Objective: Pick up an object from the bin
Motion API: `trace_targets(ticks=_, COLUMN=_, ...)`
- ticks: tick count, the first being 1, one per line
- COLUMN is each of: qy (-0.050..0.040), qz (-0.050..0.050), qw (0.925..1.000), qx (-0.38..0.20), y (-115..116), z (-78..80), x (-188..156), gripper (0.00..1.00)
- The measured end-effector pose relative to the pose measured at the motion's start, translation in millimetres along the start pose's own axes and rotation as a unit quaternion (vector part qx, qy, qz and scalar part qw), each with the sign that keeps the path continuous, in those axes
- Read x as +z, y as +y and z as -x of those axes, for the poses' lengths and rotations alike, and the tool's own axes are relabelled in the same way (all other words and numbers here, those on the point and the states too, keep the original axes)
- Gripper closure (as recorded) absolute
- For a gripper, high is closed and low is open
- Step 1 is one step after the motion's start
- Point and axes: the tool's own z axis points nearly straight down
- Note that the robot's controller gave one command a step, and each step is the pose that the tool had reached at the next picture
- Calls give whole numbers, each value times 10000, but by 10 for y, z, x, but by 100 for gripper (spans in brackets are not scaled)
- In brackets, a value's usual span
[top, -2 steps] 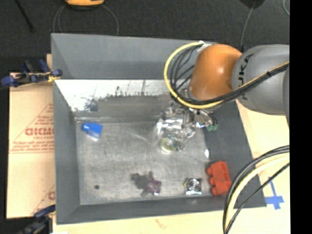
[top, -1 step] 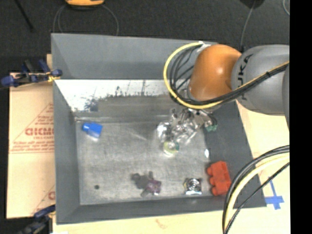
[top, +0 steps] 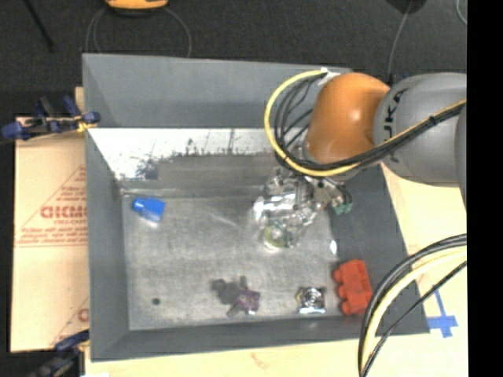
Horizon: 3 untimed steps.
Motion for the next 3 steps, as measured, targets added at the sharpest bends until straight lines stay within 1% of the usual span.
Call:
trace_targets(ticks=1, qy=-59, qz=-35, qw=9949, qx=-1002, y=-51, z=13, x=1, gripper=0)
trace_targets(ticks=2, qy=-67, qz=-19, qw=9398, qx=-3417, y=-319, z=-161, x=-20, gripper=0)
trace_targets(ticks=3, qy=18, qz=52, qw=8482, qx=-5296, y=-42, z=-379, x=156, gripper=0)
